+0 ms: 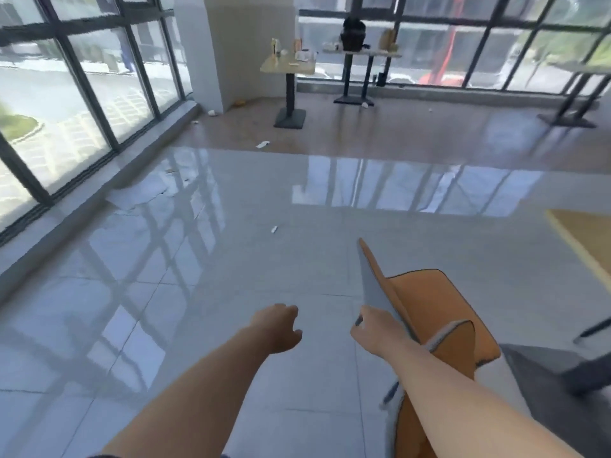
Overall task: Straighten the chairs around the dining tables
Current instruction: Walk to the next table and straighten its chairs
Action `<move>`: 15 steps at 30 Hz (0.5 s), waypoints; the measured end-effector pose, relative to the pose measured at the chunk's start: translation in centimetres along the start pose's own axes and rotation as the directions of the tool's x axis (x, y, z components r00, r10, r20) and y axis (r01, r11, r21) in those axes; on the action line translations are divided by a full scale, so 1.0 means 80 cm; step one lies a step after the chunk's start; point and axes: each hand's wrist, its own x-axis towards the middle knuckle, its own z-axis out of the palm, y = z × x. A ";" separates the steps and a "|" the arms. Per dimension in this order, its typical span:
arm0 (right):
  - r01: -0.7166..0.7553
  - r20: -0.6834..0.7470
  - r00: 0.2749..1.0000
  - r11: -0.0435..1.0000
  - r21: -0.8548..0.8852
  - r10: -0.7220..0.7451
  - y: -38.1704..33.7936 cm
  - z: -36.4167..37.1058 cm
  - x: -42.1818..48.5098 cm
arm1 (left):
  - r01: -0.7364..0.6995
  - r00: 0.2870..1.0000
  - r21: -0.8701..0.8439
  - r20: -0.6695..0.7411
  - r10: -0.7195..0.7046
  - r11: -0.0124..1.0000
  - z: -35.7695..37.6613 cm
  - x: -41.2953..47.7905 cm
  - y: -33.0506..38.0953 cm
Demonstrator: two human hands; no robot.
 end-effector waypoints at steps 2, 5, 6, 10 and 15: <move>-0.079 -0.006 0.997 0.996 0.033 0.080 -0.024 -0.003 0.011 | -0.090 0.996 0.028 0.031 0.089 0.996 -0.020 0.036 -0.007; -0.171 -0.046 0.983 0.980 0.097 0.176 -0.049 -0.010 0.026 | -0.216 0.975 0.069 0.067 0.212 0.974 -0.048 0.084 -0.016; -0.208 -0.056 0.975 0.970 0.125 0.216 -0.054 -0.012 0.029 | -0.250 0.966 0.075 0.085 0.244 0.965 -0.057 0.098 -0.018; -0.316 -0.083 0.940 0.936 0.158 0.331 -0.049 -0.018 0.045 | -0.360 0.928 0.118 0.143 0.343 0.925 -0.082 0.154 -0.020; -0.401 -0.116 0.889 0.877 0.266 0.442 -0.021 -0.037 0.085 | -0.479 0.875 0.163 0.169 0.453 0.863 -0.106 0.228 0.002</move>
